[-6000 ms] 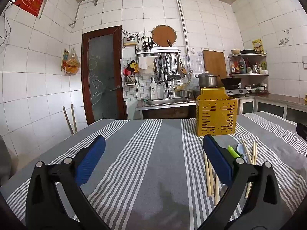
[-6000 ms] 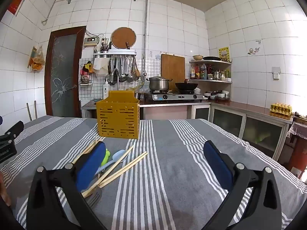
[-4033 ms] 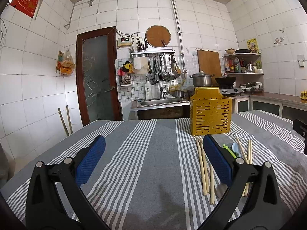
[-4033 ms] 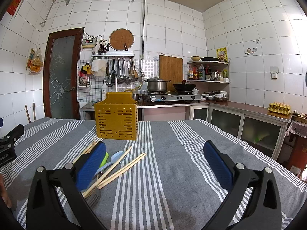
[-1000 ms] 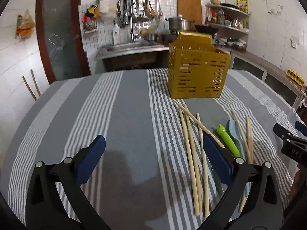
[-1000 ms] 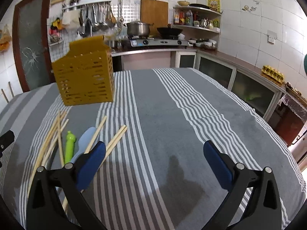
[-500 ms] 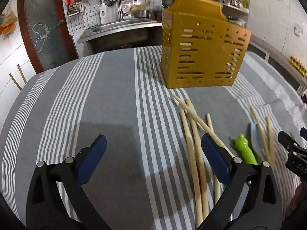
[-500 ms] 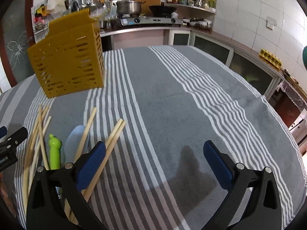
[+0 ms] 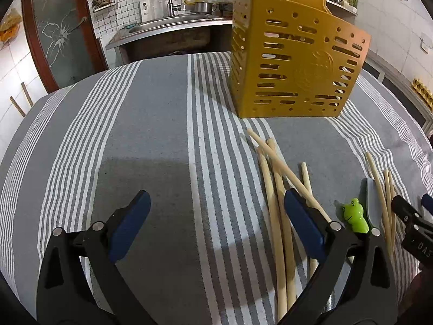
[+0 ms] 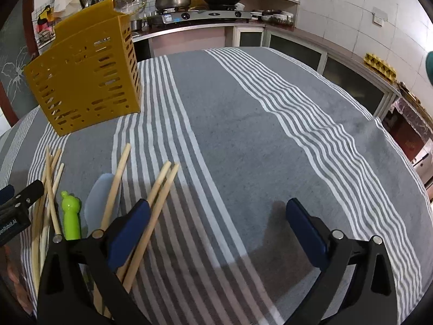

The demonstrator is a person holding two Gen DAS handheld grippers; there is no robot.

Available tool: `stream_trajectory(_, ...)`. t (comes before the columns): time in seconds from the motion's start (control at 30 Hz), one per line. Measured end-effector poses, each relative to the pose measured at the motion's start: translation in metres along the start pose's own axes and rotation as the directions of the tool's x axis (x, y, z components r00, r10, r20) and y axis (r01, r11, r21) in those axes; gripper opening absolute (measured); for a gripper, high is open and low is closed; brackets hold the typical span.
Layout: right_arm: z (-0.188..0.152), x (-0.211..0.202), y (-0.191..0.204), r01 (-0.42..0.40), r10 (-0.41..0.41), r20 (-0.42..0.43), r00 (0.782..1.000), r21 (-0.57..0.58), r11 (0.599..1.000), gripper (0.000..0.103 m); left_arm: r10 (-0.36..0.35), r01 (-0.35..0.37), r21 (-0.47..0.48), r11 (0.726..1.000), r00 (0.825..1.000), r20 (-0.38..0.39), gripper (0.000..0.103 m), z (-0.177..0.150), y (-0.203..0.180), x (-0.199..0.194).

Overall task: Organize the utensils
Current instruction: 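Lower the left tool onto a chopstick and close it while the right tool grasps another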

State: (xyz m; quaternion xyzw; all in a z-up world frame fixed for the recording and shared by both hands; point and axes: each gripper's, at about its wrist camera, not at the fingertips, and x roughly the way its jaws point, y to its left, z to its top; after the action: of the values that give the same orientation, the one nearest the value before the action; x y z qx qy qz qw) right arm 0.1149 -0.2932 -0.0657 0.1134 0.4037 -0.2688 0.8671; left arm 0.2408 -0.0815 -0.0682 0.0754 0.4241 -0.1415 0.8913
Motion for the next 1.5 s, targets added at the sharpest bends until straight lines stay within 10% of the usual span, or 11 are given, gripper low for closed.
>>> stream_trajectory(0.73, -0.009, -0.004, 0.015, -0.075, 0.074, -0.030, 0.997, -0.012, 0.997, 0.061, 0.037, -0.036, 0.013, 0.999, 0.998, -0.048, 0.095, 0.012, 0.001, 0.018)
stream_trajectory(1.13, 0.006, 0.001, 0.030, -0.122, 0.117, -0.080, 0.990, -0.051, 0.991, 0.015, -0.012, 0.018, 0.033, 0.999, 0.988, -0.156, 0.051, 0.038, -0.016, 0.026)
stream_trajectory(1.5, 0.034, 0.013, 0.036, -0.158, 0.150, -0.091, 0.985, -0.093, 0.983, 0.012, -0.014, 0.006, -0.057, 0.998, 0.989, -0.150, 0.018, 0.028, -0.007, 0.019)
